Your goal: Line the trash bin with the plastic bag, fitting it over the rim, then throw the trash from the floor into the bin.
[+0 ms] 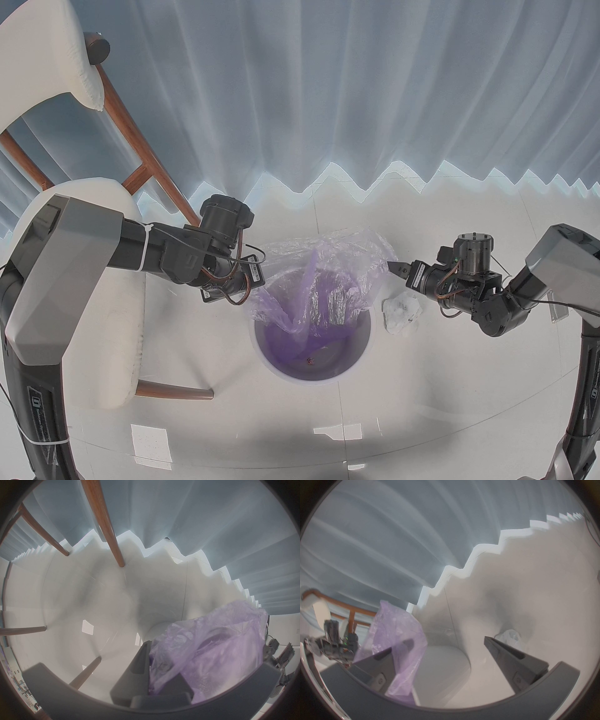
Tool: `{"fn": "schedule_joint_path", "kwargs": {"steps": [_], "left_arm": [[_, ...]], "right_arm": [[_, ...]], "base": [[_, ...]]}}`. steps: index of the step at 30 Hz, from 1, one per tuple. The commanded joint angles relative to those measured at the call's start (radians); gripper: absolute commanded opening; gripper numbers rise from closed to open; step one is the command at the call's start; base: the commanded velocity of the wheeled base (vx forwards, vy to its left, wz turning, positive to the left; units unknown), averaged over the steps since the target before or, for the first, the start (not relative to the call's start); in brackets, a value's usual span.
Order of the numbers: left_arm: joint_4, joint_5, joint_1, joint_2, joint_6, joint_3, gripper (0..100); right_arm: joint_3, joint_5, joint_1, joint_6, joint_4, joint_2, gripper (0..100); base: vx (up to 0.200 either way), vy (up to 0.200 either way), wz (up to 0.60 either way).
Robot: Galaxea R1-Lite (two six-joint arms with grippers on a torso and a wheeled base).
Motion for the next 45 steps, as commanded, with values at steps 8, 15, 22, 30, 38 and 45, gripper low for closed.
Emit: {"fn": "schedule_joint_path", "kwargs": {"steps": [8, 15, 22, 30, 38, 45], "left_arm": [[-0.005, 0.000, -0.011, -0.024, -0.001, 0.003, 0], [-0.005, 0.000, -0.014, -0.030, -0.001, 0.003, 0], [0.001, 0.000, -0.020, -0.061, -0.001, 0.012, 0], [0.000, 0.000, -0.020, -0.072, -0.001, 0.037, 0], [0.001, 0.000, -0.020, -0.078, -0.001, 0.040, 0], [0.001, 0.000, -0.030, -0.076, -0.001, 0.040, 0]], "right_arm": [[0.277, 0.022, 0.072, 0.249, 0.050, -0.434, 100], [0.278, 0.018, 0.208, 0.251, 0.110, -0.448, 100], [0.134, -0.042, 0.311, 0.248, 0.211, -0.331, 100], [-0.088, -0.110, 0.325, 0.221, 0.360, -0.180, 100], [-0.190, -0.123, 0.357, 0.174, 0.432, -0.107, 100], [-0.285, -0.189, 0.365, 0.117, 0.441, -0.015, 0]], "base": [[0.000, 0.000, 0.00], [0.000, 0.000, 0.00], [0.000, 0.000, 0.00], [0.000, 0.000, 0.00], [0.000, 0.000, 0.00], [0.000, 0.000, 0.00]]}}
